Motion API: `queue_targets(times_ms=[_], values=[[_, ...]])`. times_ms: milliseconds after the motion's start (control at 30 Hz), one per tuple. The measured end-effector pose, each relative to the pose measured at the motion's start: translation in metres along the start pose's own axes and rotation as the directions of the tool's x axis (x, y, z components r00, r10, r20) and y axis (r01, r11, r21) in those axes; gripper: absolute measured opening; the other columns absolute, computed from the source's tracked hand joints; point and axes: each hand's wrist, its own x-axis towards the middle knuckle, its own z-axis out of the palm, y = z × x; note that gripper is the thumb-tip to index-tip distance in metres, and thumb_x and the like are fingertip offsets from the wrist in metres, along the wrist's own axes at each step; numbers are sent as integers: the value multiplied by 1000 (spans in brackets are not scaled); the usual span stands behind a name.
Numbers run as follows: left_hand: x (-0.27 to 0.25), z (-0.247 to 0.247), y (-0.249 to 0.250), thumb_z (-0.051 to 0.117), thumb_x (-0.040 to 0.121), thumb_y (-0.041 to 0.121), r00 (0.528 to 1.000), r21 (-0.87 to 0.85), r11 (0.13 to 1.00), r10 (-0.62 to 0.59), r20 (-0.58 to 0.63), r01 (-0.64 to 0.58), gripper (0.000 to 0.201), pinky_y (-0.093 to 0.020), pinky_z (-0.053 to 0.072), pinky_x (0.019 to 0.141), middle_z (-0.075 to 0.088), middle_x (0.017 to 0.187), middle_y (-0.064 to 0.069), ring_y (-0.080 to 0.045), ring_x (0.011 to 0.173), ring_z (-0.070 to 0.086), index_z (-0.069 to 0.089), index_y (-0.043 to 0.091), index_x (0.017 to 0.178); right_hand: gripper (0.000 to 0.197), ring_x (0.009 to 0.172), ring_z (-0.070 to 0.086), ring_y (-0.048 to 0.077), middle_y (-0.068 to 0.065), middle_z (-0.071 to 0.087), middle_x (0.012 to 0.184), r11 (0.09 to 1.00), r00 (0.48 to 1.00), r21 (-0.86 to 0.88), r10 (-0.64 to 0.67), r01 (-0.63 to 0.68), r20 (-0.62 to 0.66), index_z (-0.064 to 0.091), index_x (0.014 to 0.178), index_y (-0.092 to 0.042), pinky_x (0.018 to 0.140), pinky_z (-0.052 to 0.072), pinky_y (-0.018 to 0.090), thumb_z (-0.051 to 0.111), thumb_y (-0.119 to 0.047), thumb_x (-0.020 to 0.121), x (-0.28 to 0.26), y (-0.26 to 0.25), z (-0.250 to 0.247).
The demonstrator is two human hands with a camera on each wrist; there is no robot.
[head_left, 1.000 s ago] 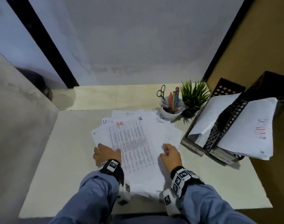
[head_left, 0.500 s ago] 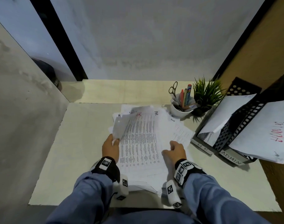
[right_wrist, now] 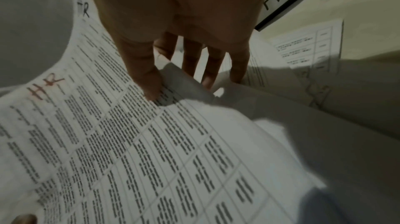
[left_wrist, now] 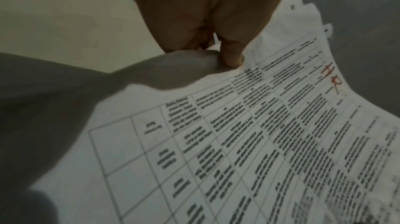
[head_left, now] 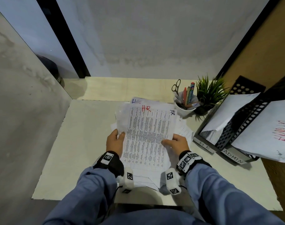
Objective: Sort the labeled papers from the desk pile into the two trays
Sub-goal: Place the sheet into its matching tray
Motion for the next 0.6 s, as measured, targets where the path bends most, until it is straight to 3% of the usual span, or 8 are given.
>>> queue_targets(times_ms=[33, 100, 233, 367, 500, 600], values=[[1, 0, -3, 54, 93, 13, 1000, 0, 1000, 0, -22, 0, 22, -25, 36, 69, 52, 63, -5, -20, 59, 43, 53, 5, 73, 24, 87, 65, 40, 32, 66, 97, 1000, 1000, -1, 0, 0, -3, 63, 86, 16, 82, 54, 47, 54, 28, 68, 3, 5, -1], [2, 1, -5, 60, 89, 12, 997, -7, 1000, -6, -79, 6, 27, -26, 34, 67, 46, 58, 2, -16, 58, 38, 51, 9, 64, 26, 84, 62, 33, 18, 67, 87, 999, 999, -51, -10, 8, -37, 62, 73, 6, 78, 50, 42, 48, 28, 67, 6, 11, -4], [4, 1, -1, 58, 89, 7, 983, 11, 1000, -4, -182, 7, 10, -27, 43, 73, 61, 78, -4, -22, 74, 54, 64, 10, 83, 35, 67, 53, 20, 6, 53, 64, 990, 995, -143, -26, 13, -94, 53, 59, -6, 61, 46, 28, 48, 25, 72, 9, 11, -12], [9, 0, 2, 54, 92, 10, 974, 94, 996, 15, -227, 7, 15, -35, 48, 85, 62, 103, -11, -32, 95, 61, 64, 7, 101, 43, 43, 52, 19, 11, 56, 45, 998, 991, 56, 3, 5, -136, 49, 48, -3, 46, 47, 21, 28, 32, 62, 5, 12, -19], [12, 0, 4, 54, 89, 1, 969, 262, 964, 100, -228, -38, 37, -41, 48, 94, 43, 130, -13, -27, 108, 55, 52, 7, 125, 49, 38, 50, 17, 7, 53, 39, 996, 984, 93, 4, 13, -178, 51, 39, -7, 41, 43, 18, 27, 31, 58, 2, 15, -21], [15, 5, -2, 53, 85, -5, 977, 351, 930, 164, -134, -108, 44, -47, 47, 96, 47, 127, -17, -32, 112, 54, 50, 5, 128, 39, 47, 40, 16, 3, 46, 40, 994, 971, -104, 3, -28, -239, 48, 47, -5, 41, 33, 16, 35, 27, 64, 5, 13, -22]])
